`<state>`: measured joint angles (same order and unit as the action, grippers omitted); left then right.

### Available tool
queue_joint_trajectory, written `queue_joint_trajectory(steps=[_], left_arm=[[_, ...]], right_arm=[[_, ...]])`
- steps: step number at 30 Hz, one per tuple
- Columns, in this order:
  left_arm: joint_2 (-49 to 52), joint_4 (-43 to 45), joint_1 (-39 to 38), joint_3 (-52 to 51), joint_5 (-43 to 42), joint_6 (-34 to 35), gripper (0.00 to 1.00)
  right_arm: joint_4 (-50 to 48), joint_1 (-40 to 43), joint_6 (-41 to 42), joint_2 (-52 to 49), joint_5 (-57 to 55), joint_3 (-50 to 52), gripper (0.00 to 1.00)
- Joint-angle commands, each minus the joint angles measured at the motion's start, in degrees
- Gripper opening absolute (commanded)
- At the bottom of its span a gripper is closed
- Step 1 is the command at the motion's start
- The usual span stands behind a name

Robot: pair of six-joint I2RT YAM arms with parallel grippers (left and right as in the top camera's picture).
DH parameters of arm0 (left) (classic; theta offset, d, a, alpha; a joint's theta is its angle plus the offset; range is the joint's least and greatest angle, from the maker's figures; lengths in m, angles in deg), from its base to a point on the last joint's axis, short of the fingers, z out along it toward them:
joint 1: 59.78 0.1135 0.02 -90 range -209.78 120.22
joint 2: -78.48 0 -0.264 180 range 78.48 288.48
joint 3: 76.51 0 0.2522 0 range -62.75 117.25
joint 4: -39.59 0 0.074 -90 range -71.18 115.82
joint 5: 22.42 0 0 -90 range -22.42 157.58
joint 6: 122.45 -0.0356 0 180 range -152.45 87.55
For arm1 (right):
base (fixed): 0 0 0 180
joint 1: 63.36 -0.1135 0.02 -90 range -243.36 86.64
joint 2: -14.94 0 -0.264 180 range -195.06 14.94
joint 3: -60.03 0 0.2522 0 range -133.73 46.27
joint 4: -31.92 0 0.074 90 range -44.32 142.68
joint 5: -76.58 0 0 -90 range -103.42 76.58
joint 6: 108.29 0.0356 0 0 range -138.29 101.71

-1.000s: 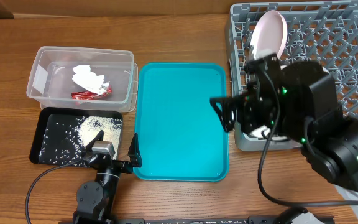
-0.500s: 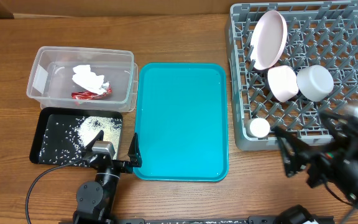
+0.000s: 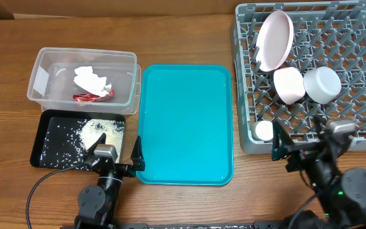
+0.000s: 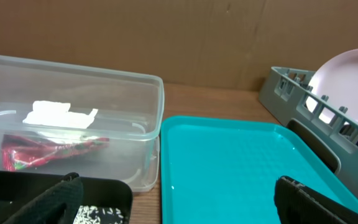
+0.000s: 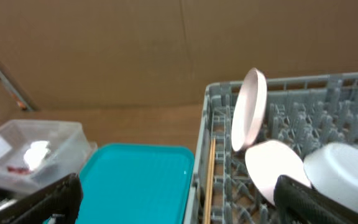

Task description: Sort waste into correct bins and load items into the dishwasher

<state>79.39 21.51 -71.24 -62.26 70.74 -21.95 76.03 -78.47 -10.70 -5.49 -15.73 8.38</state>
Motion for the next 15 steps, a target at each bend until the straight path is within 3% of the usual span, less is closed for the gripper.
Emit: queue_joint_trajectory(steps=[1,15], left_arm=[[-0.5,0.2,0.2,-0.2,-0.2,0.2,1.00],[-0.5,0.2,0.2,-0.2,-0.2,0.2,1.00]], right_arm=[[-5.0,1.5,-0.3,5.9,2.0,9.2,1.00],[-22.6,3.3,-0.1,20.3,2.4,33.8,1.00]])
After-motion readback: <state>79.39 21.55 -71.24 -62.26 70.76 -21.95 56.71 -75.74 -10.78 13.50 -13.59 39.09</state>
